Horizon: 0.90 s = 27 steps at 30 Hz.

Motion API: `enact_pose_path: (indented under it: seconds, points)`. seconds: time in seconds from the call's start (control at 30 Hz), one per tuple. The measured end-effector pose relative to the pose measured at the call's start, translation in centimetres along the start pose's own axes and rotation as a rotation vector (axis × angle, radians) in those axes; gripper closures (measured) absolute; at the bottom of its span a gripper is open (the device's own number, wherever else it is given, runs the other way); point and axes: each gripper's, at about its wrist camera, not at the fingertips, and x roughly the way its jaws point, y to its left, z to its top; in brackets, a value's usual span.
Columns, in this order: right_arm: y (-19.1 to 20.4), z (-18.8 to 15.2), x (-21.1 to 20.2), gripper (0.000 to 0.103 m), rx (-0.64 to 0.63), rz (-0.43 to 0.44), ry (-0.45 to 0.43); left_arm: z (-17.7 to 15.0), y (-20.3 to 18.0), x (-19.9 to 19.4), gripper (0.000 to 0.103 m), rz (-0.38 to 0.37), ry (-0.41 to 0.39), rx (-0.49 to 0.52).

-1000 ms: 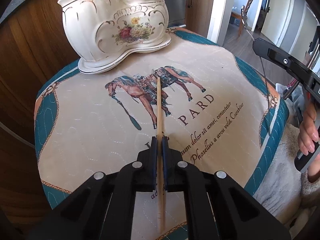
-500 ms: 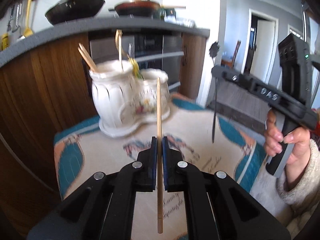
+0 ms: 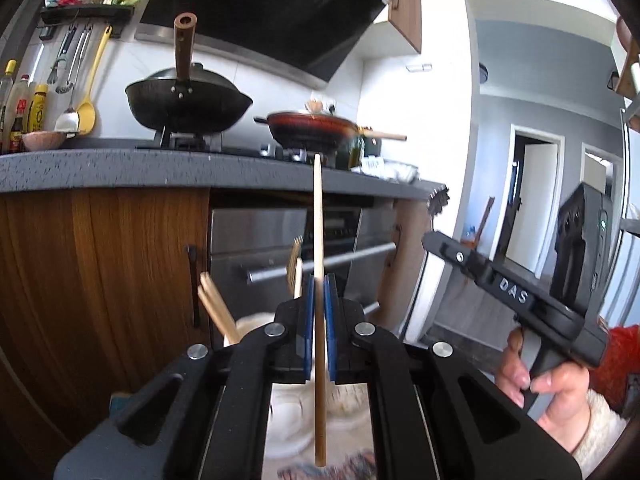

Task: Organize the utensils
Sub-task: 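Lift the spoon and chopstick up over the ceramic holder with both tools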

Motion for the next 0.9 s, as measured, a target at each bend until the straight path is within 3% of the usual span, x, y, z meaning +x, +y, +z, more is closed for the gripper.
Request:
enact_pose_path:
  seconds: [0.2, 0.37, 0.77, 0.87, 0.9]
  points:
    - [-1.1, -0.3, 2.5, 0.099, 0.017, -0.01, -0.009, 1.3, 1.0, 4.6, 0.098, 0.019, -0.064, -0.01]
    - [-1.7, -1.7, 4.3, 0.099, 0.001, -0.01, 0.052, 0.4, 1.9, 6.8, 0.098, 0.038, -0.066, -0.012]
    - [-1.4, -4.3, 5.6, 0.099, -0.041, 0.003, 0.176, -3.1, 1.3, 4.5, 0.098, 0.053, -0.02, 0.056]
    - [-1.3, -4.7, 5.9, 0.099, -0.049, 0.003, 0.204, -3.7, 1.0, 3.6, 0.094, 0.049, -0.004, 0.066]
    - [-1.3, -4.9, 6.0, 0.099, -0.053, 0.001, 0.215, -3.9, 1.0, 3.2, 0.088, 0.045, 0.002, 0.062]
